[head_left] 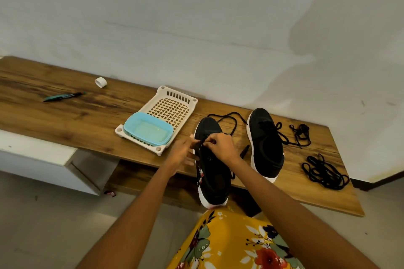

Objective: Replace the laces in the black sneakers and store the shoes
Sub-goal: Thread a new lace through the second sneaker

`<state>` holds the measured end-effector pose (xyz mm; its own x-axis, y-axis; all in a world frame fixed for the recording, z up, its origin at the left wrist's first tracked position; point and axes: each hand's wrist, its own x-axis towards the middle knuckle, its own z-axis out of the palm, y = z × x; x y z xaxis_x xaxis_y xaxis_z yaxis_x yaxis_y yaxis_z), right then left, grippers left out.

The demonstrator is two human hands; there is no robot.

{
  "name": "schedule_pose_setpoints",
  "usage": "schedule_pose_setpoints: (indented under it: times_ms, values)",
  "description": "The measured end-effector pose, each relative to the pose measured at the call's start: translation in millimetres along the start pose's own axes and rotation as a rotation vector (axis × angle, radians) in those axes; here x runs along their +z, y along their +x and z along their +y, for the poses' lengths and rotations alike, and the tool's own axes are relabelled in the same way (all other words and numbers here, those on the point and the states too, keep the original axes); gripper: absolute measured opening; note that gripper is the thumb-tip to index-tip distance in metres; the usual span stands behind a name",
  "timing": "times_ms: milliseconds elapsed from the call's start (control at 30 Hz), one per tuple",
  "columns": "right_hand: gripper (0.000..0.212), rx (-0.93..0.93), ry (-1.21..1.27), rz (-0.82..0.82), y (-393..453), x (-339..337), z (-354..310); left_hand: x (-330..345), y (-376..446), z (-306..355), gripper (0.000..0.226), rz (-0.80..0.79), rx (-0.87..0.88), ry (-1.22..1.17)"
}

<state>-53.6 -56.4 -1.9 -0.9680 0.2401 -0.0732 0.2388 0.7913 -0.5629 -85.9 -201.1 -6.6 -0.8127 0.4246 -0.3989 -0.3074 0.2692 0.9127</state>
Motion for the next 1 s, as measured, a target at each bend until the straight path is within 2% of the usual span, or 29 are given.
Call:
schedule_pose_setpoints:
  times_ms: [100, 200, 300, 367, 467, 600, 667, 733, 767, 933, 1000]
  values:
    - [0.014, -0.022, -0.036, -0.007, 4, -2, 0, 2, 9, 2, 0.010, 0.081, 0.094, 0.237]
    - [0.015, 0.016, 0.011, -0.023, 5, -6, 4, 8, 16, 0, 0.010, 0.165, 0.160, 0.354]
    - [0.030, -0.007, 0.180, -0.063, 5, -21, 3, 6, 18, 6, 0.008, 0.244, 0.258, 0.515]
    - [0.033, -0.057, 0.207, -0.097, 8, -33, -2, 3, 21, 16, 0.013, 0.300, 0.330, 0.510]
    - [0.025, -0.141, 0.121, -0.135, 18, -42, -11, 7, 24, 38, 0.013, 0.269, 0.438, 0.489]
    - [0.016, -0.082, 0.168, -0.087, 27, -64, -32, 12, 20, 51, 0.018, 0.286, 0.401, 0.153]
    - [0.017, -0.105, 0.241, -0.031, 30, -83, -47, 14, 18, 45, 0.025, 0.139, 0.336, 0.084]
    - [0.018, -0.141, 0.352, 0.070, 35, -104, -62, 17, 21, 31, 0.026, -0.008, 0.273, 0.197]
    - [0.018, -0.146, 0.429, 0.119, 38, -116, -69, 19, 23, 26, 0.026, -0.028, 0.250, 0.250]
    - [0.016, -0.231, 0.887, 0.372, 47, -185, -99, 22, 28, 19, 0.022, 0.096, 0.195, 0.252]
    - [0.013, -0.262, 0.937, 0.466, 48, -203, -100, 23, 27, 23, 0.022, 0.187, 0.218, 0.311]
